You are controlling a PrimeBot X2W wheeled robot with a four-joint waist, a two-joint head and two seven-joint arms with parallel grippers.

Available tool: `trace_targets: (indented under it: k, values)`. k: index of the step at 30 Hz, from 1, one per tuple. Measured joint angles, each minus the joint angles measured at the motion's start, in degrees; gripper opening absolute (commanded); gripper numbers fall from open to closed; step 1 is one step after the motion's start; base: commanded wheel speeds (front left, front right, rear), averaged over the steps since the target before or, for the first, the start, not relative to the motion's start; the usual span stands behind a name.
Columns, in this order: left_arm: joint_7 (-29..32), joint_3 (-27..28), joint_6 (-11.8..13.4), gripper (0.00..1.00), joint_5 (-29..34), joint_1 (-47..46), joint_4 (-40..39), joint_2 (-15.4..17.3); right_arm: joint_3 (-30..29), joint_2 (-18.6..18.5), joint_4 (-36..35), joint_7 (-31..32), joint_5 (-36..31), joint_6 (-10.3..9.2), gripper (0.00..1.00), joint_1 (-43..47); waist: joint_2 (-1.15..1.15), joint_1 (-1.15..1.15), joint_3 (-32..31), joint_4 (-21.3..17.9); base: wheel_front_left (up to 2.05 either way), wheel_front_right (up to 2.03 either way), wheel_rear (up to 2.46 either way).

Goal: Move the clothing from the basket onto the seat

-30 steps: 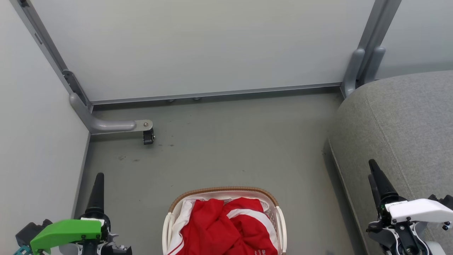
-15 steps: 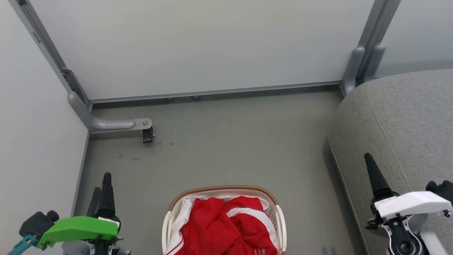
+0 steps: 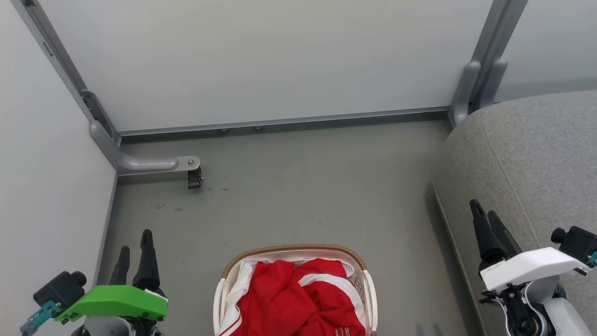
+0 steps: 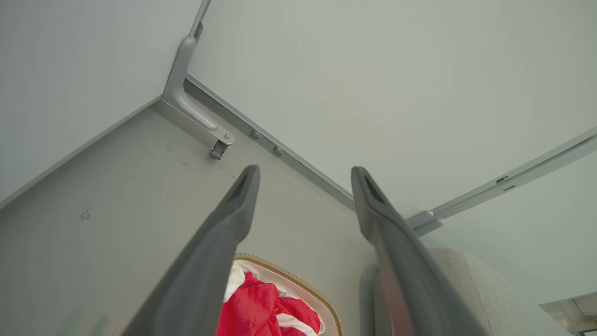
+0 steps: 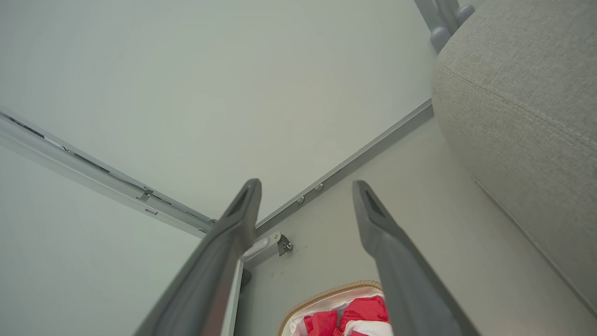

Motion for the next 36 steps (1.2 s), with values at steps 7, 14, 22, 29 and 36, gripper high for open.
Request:
trace_targets:
  k: [7, 14, 22, 29, 36]
  values:
    - [-1.18, -0.91, 0.81, 1.00, 5.48, 0.00, 0.18, 0.47, 0.79, -0.53, 0.02, -1.13, -5.43, 0.00, 1.00, -0.25, 0.00, 0.00, -0.12, -0.03, 0.00, 0.00, 0.00]
    - [-2.45, -1.74, 1.37, 1.00, 10.74, 0.02, 0.09, 0.98, 1.64, -1.07, 0.07, -2.41, -10.43, 0.00, 1.00, -0.25, 0.00, 0.00, -0.23, -0.08, 0.00, 0.00, 0.00]
    - [-3.59, -2.81, 2.09, 1.00, 15.83, 0.09, -0.37, 1.19, 2.37, -1.38, -0.19, -3.64, -16.11, 0.01, 1.00, -0.25, 0.00, 0.00, -0.27, -0.21, 0.00, 0.00, 0.00]
    - [-4.80, -3.70, 2.30, 1.00, 20.64, 0.16, -0.57, 1.53, 3.03, -1.76, -0.33, -4.90, -21.04, 0.01, 1.00, -0.25, 0.00, 0.00, -0.46, -0.33, 0.00, 0.00, 0.00]
    - [-5.87, -4.46, 2.70, 1.00, 24.88, 0.25, -1.10, 1.80, 3.70, -2.22, -0.40, -5.86, -25.18, 0.01, 1.00, -0.26, 0.00, 0.00, -0.51, -0.39, 0.00, 0.00, 0.00]
